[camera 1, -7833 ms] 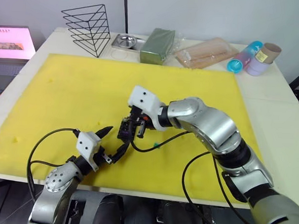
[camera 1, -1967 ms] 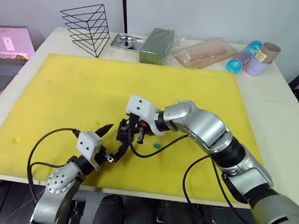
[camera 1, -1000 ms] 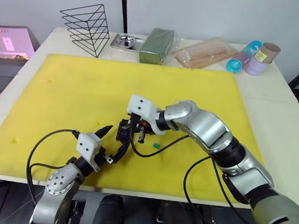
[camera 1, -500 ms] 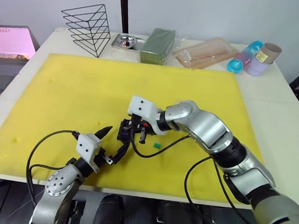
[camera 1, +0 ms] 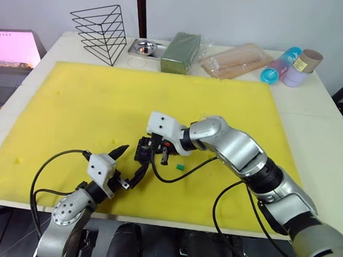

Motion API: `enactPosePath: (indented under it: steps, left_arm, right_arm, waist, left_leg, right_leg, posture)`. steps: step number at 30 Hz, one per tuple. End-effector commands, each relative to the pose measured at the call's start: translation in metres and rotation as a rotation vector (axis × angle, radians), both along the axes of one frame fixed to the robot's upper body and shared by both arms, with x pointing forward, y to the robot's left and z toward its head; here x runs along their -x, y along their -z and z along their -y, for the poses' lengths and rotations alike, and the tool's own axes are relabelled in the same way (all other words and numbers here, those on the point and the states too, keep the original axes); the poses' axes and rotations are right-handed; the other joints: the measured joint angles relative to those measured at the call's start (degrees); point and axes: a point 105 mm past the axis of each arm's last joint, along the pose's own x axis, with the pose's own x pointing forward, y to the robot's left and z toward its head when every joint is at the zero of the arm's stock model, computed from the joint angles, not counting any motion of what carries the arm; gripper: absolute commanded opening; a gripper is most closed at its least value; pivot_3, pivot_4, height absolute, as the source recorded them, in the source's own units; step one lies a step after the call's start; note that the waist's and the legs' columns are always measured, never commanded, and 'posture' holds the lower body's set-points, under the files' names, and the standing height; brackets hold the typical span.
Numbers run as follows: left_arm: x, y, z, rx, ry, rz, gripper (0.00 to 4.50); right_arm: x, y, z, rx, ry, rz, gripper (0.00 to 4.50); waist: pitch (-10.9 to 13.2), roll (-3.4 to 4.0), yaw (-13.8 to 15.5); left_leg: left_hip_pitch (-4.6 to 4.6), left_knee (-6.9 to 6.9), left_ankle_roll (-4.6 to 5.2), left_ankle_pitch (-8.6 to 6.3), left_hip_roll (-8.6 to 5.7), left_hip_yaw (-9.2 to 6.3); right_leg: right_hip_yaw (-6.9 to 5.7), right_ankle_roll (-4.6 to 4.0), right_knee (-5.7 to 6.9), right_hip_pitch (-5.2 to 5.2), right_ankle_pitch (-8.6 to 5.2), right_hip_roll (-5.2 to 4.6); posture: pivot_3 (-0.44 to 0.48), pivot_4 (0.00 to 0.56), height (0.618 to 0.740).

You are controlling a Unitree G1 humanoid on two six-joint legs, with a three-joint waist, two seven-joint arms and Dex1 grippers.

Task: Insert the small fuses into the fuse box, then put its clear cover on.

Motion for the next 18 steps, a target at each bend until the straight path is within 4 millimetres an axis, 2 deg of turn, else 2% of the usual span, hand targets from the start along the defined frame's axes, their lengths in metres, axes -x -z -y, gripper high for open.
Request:
enactPosePath:
  steps: [1, 3, 18]
  left_arm:
    - [0.001, -0.008, 0.003, 0.007, 0.011, 0.041, 4.5]
    - [0.001, -0.009, 0.003, 0.007, 0.01, 0.042, 4.5]
    - [-0.003, -0.015, 0.004, 0.008, 0.013, 0.054, 4.5]
  right_arm:
    - [0.002, -0.007, -0.003, -0.023, -0.019, 0.023, 1.8]
    - [0.002, -0.007, -0.003, -0.023, -0.02, 0.025, 2.47]
    - [0.002, -0.031, -0.006, -0.131, -0.042, 0.017, 2.47]
  waist:
    - [0.0, 0.0, 0.0]
    - [0.0, 0.0, 0.0]
    - [0.0, 0.0, 0.0]
  left_leg:
    - [0.0, 0.0, 0.0, 0.0, 0.0, 0.0]
    - [0.0, 0.0, 0.0, 0.0, 0.0, 0.0]
    - [0.0, -0.01, 0.0, 0.0, 0.0, 0.0]
  right_leg:
    - [0.0, 0.0, 0.0, 0.0, 0.0, 0.0]
    - [0.0, 0.0, 0.0, 0.0, 0.0, 0.0]
    - [0.0, 0.0, 0.0, 0.0, 0.0, 0.01]
  posture:
    - [0.0, 0.15, 0.74]
    - [0.0, 0.15, 0.74]
    - [0.0, 0.15, 0.74]
